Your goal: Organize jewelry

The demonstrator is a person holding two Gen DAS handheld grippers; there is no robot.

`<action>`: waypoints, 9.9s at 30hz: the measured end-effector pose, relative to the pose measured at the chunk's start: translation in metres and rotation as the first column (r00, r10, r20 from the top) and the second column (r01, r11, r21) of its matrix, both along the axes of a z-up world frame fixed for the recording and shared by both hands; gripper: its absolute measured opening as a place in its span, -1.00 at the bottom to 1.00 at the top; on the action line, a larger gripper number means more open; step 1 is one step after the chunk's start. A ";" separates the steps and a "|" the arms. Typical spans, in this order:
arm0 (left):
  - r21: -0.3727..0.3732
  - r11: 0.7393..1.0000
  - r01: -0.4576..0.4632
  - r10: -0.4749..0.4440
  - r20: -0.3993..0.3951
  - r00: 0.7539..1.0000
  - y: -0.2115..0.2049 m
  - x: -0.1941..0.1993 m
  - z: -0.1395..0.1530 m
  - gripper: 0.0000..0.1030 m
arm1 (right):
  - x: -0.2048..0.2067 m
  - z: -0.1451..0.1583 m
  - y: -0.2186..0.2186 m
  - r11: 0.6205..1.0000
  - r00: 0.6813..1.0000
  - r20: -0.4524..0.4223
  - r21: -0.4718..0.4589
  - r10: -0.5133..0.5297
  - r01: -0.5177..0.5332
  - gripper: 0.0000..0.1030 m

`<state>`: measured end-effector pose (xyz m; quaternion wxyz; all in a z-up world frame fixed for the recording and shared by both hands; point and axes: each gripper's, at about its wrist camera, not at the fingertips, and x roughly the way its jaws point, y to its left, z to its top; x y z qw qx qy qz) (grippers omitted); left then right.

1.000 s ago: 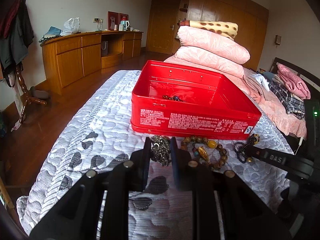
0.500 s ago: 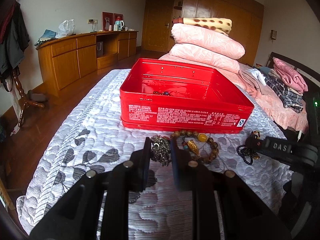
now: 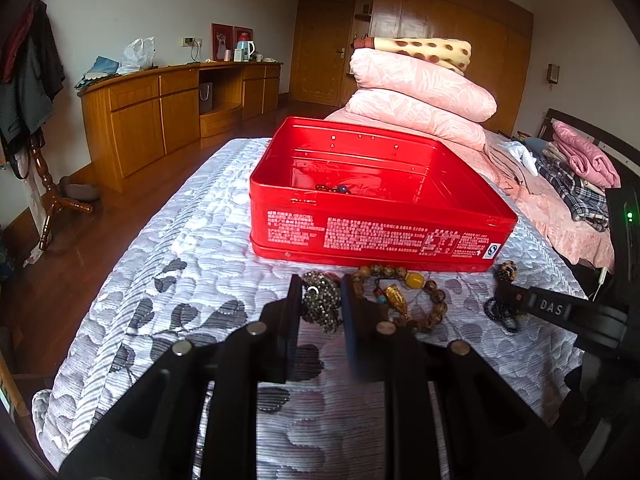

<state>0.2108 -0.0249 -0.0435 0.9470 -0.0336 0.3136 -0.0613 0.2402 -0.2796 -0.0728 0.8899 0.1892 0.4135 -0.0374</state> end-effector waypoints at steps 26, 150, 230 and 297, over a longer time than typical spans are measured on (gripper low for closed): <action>-0.024 0.999 0.024 -0.022 0.083 0.996 -0.003 0.005 0.041 -0.65 | -0.019 0.071 0.024 0.987 0.973 0.178 -0.087 0.145 -0.132 -0.71; -0.026 0.999 0.025 -0.027 -0.099 0.995 -0.035 0.023 -0.006 0.23 | -0.018 0.048 0.006 0.976 0.960 0.177 -0.042 0.216 -0.211 -0.67; -0.145 0.986 0.078 -0.055 0.152 0.987 -0.022 0.132 0.083 -0.77 | 0.108 0.080 0.023 0.961 0.927 0.250 -0.083 0.278 -0.265 -0.41; 0.042 0.999 -0.001 -0.016 0.405 0.914 0.016 -0.076 0.121 0.90 | -0.106 0.152 0.018 0.955 0.784 0.555 -0.249 0.277 -0.162 0.86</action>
